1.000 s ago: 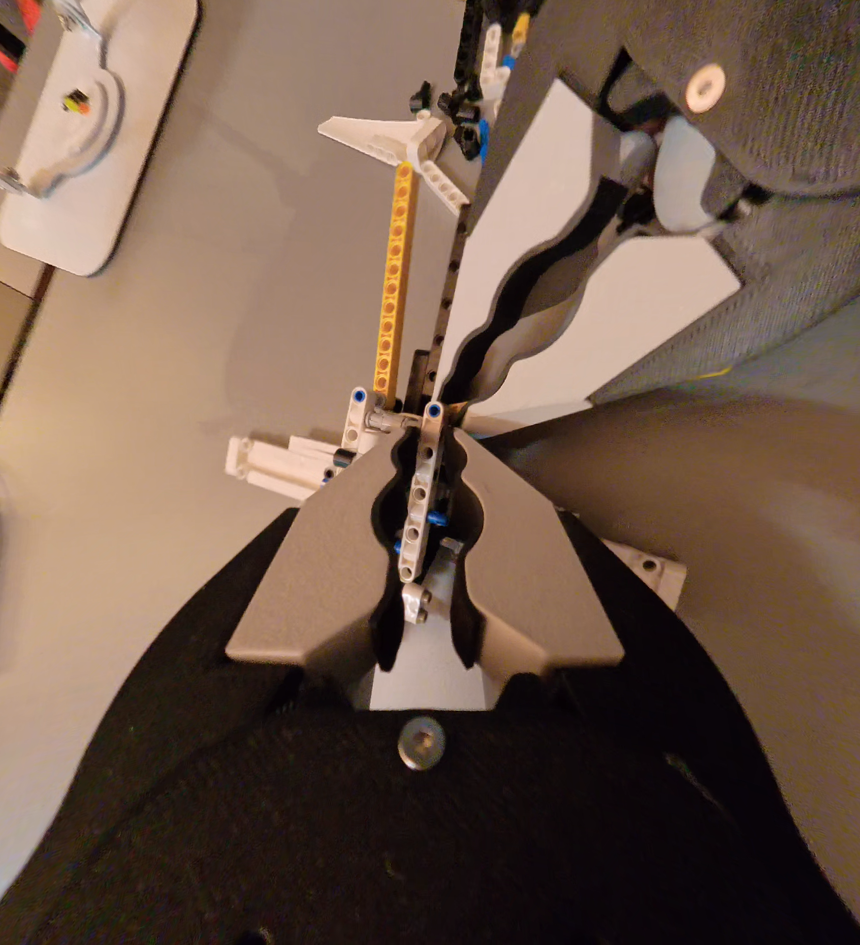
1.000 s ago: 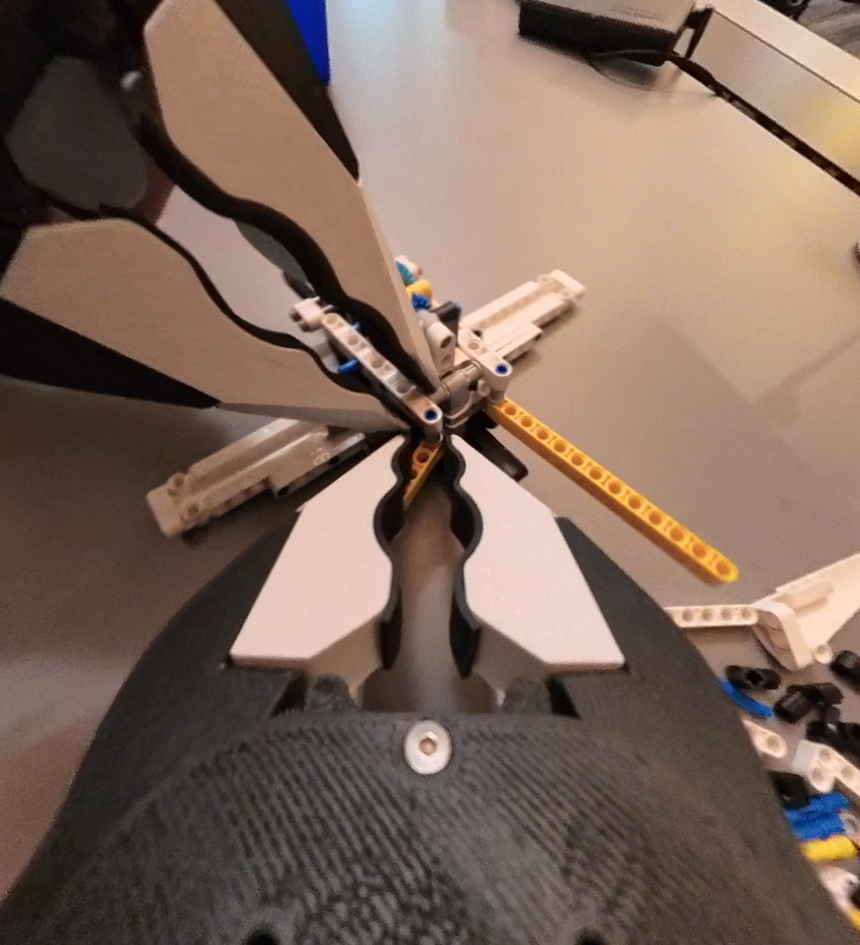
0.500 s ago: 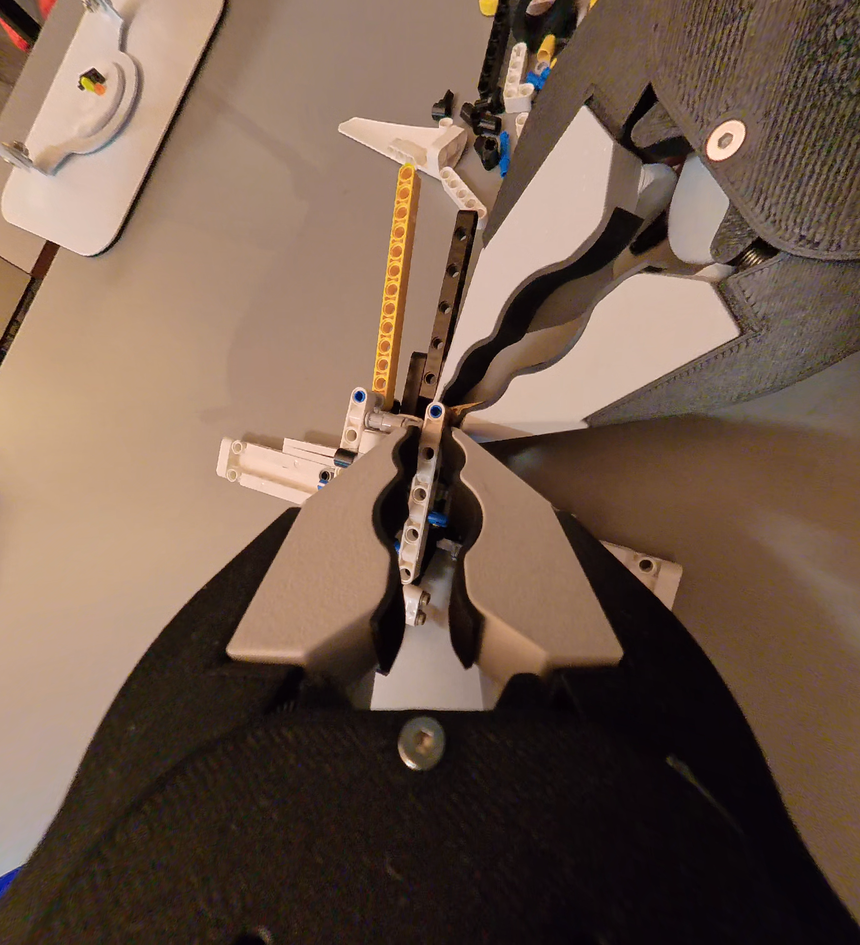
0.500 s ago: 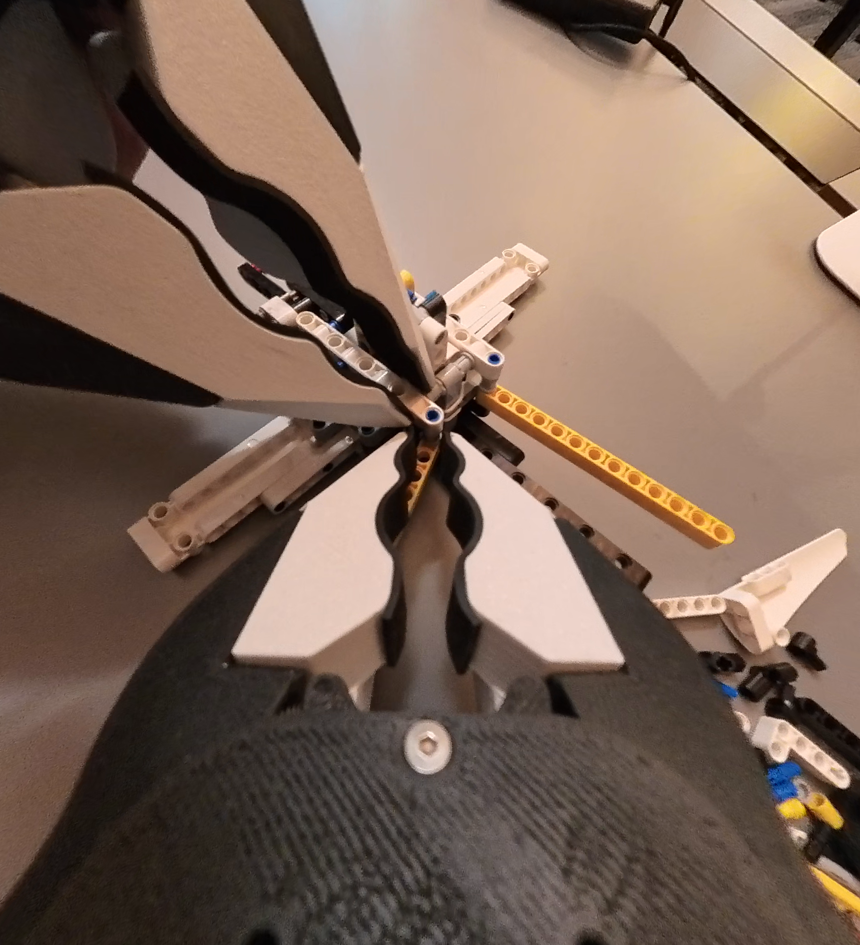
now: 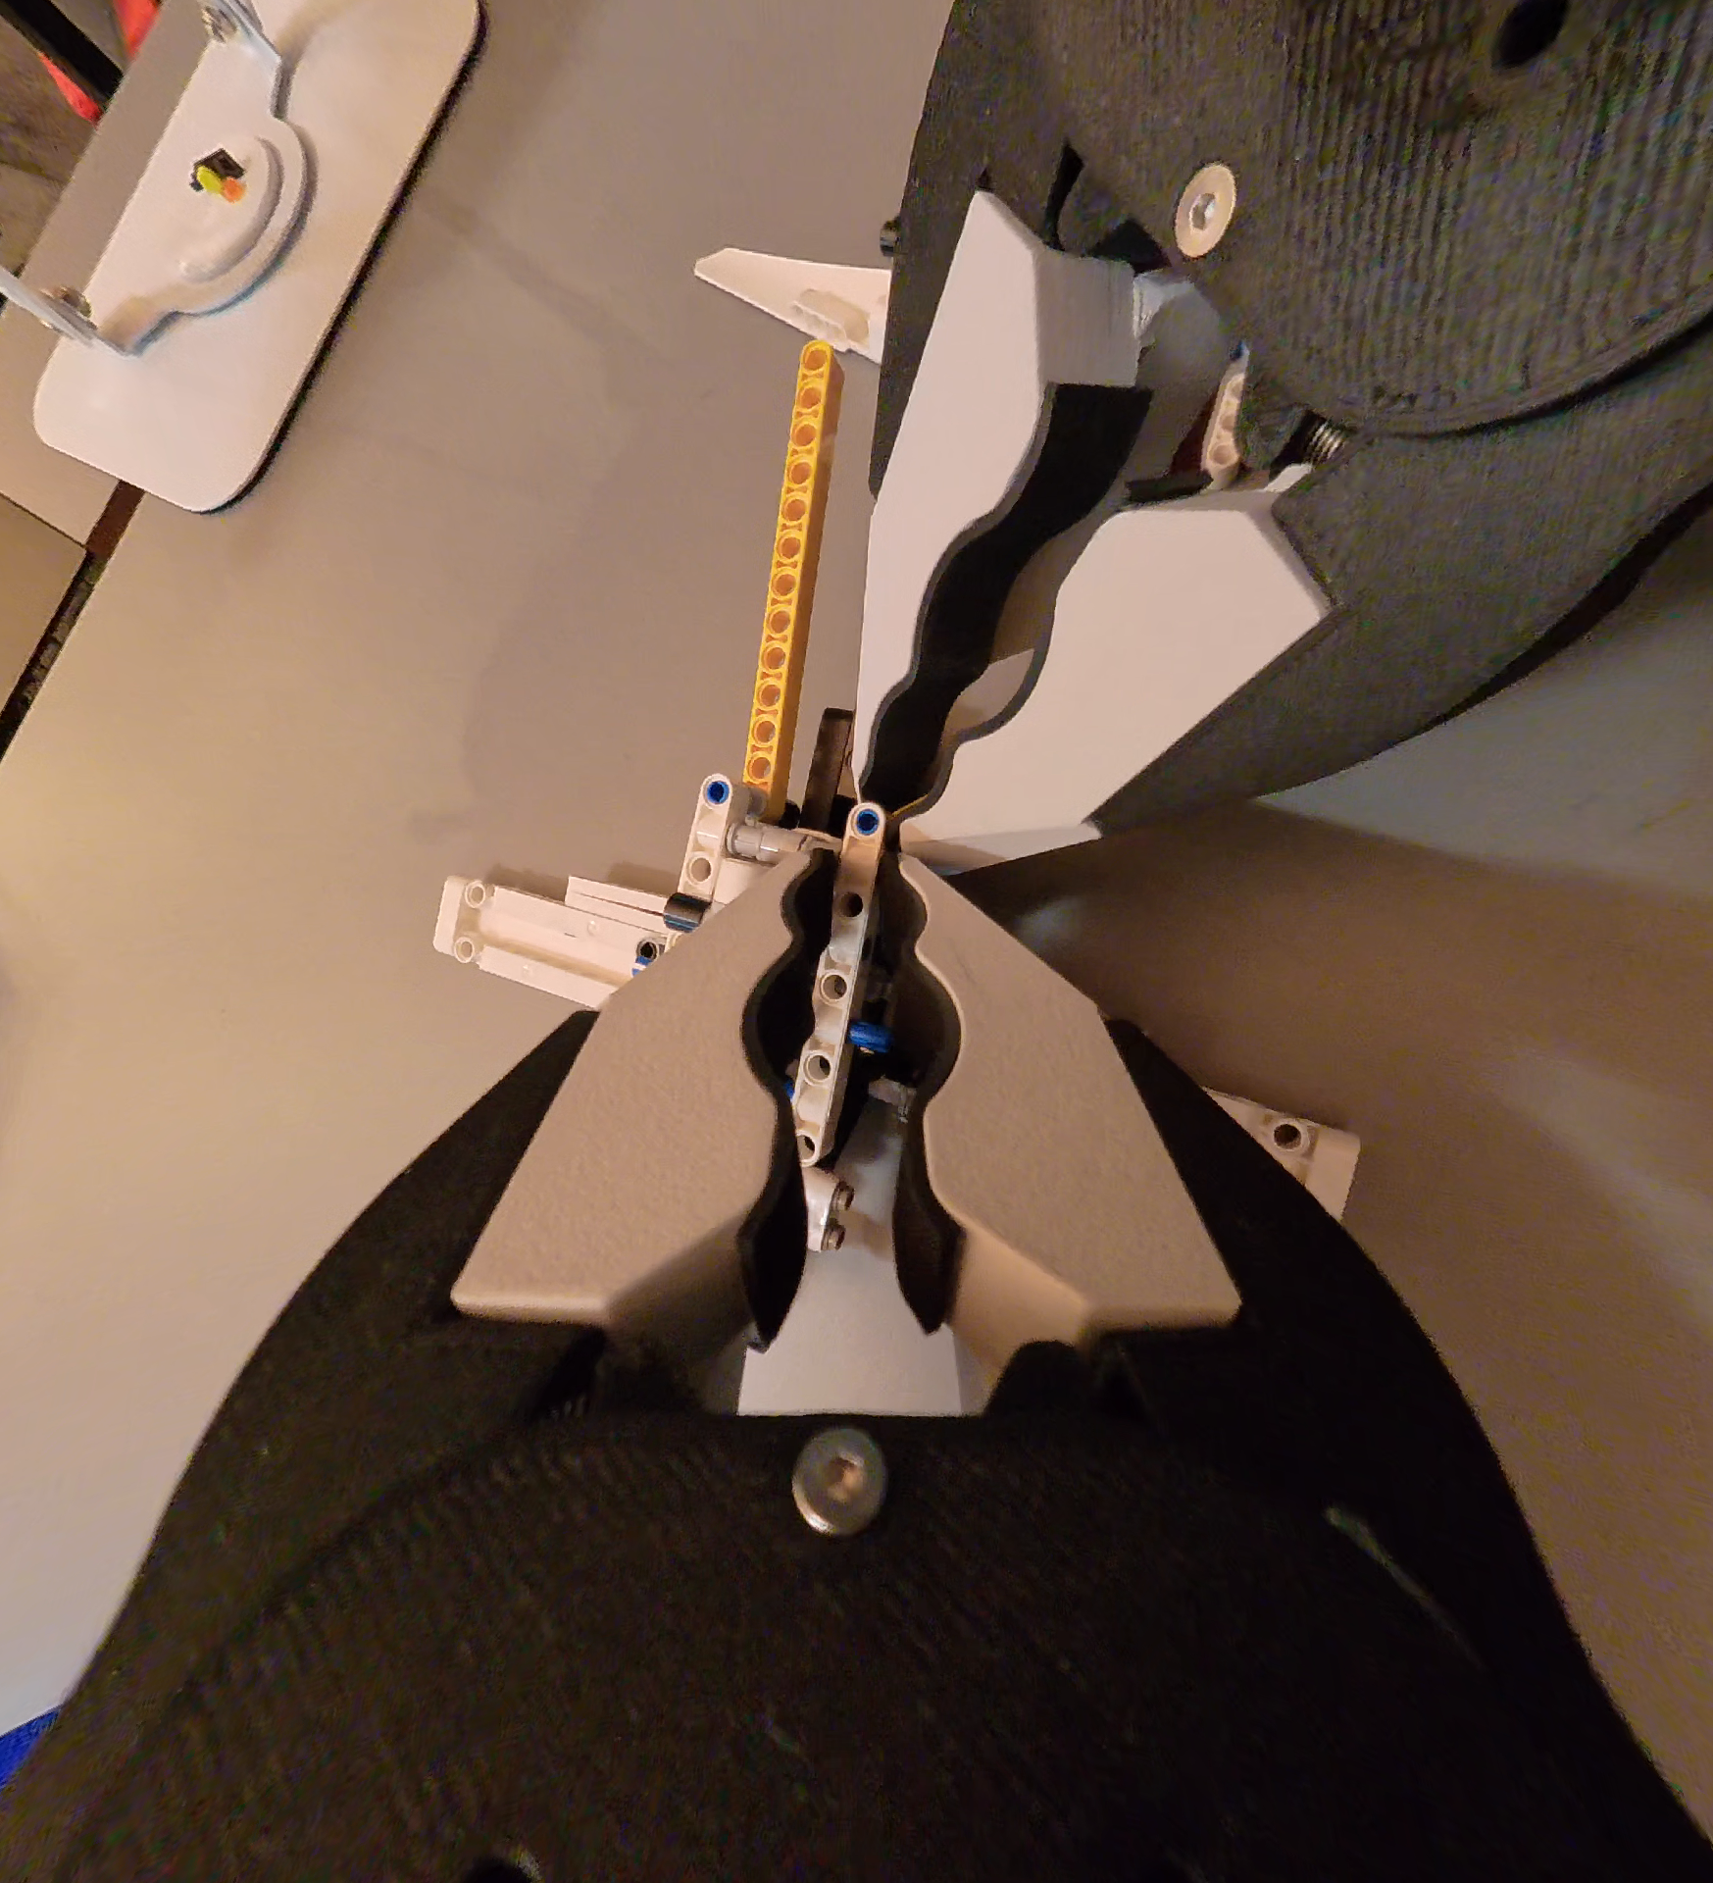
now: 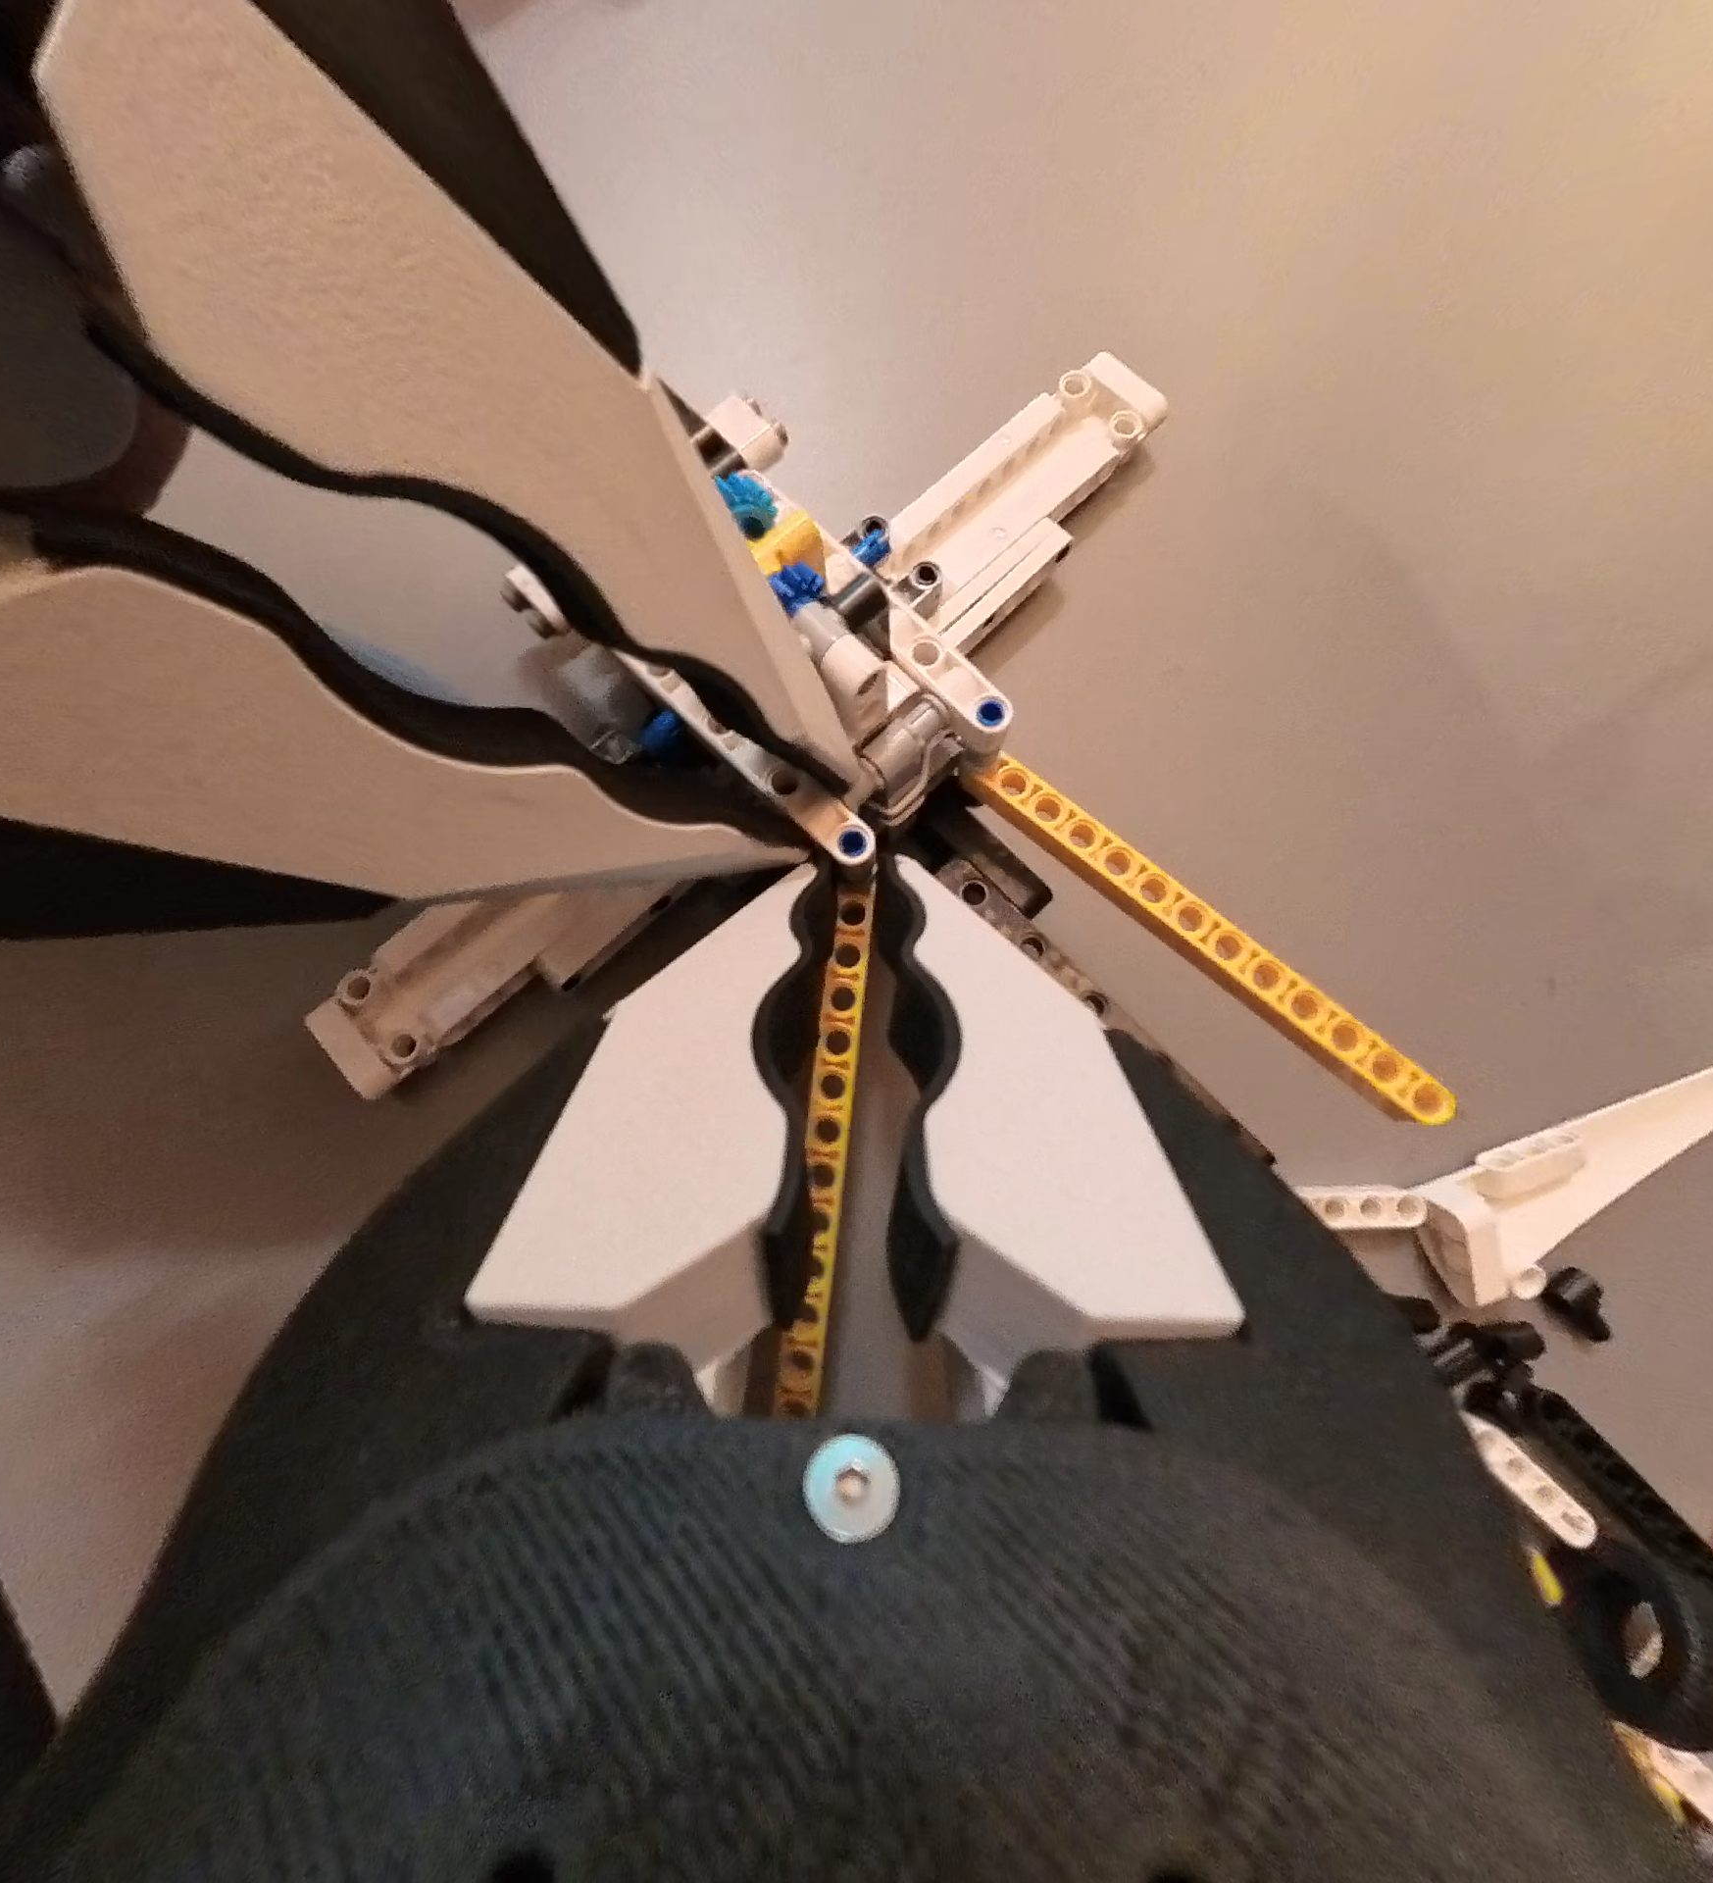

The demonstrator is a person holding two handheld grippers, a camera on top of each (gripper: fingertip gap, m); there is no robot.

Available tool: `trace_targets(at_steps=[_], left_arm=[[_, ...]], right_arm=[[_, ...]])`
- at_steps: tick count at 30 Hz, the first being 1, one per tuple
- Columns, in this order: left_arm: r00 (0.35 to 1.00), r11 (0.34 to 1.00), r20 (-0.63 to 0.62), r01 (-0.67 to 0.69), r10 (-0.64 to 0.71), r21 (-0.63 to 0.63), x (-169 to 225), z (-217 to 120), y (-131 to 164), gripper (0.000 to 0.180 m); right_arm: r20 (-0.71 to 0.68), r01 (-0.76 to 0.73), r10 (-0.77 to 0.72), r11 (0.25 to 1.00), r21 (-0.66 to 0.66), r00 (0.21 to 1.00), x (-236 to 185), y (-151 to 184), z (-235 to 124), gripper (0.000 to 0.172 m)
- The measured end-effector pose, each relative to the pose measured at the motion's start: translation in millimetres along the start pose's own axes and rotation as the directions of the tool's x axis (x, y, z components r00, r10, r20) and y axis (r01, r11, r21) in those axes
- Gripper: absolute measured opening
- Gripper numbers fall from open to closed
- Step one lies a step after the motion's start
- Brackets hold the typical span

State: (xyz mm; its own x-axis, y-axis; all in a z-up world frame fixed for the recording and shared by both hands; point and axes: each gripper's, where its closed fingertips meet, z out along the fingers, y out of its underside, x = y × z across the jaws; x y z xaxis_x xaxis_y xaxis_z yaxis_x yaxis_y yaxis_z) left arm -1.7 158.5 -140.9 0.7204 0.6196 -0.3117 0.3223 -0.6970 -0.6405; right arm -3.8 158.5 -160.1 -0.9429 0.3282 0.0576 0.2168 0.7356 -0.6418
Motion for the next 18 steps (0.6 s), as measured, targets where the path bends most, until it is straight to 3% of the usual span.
trace_targets(at_steps=[4, 10, 14, 15, 18], left_arm=[[1.000, 1.000, -0.009, 0.022, -0.022, 0.017, 0.4, -0.1, -0.7, 0.007], [0.999, 0.999, -0.022, 0.040, -0.040, 0.036, 0.1, 0.0, -0.7, 0.006], [0.999, 0.998, -0.019, 0.043, -0.042, 0.046, -0.5, -0.1, -0.2, 0.007], [0.999, 0.998, -0.017, 0.045, -0.044, 0.051, -0.6, -0.1, -0.1, 0.007], [0.998, 0.997, -0.024, 0.054, -0.053, 0.057, -0.6, 0.1, -0.5, 0.007]], right_arm=[[-0.023, 0.016, -0.017, 0.999, -0.036, 1.000, 0.0, 0.7, 0.3, 0.007], [0.077, 0.031, -0.026, 0.997, -0.068, 0.997, -1.2, 0.2, 0.7, 0.007], [0.173, -0.019, 0.007, 0.997, 0.068, 0.985, -2.4, 0.9, -7.6, 0.011], [0.172, -0.054, 0.031, 0.990, 0.130, 0.985, 0.4, -1.9, -14.5, 0.024], [0.080, -0.128, 0.105, 0.918, 0.375, 0.991, 21.3, -12.6, -44.3, 0.041]])
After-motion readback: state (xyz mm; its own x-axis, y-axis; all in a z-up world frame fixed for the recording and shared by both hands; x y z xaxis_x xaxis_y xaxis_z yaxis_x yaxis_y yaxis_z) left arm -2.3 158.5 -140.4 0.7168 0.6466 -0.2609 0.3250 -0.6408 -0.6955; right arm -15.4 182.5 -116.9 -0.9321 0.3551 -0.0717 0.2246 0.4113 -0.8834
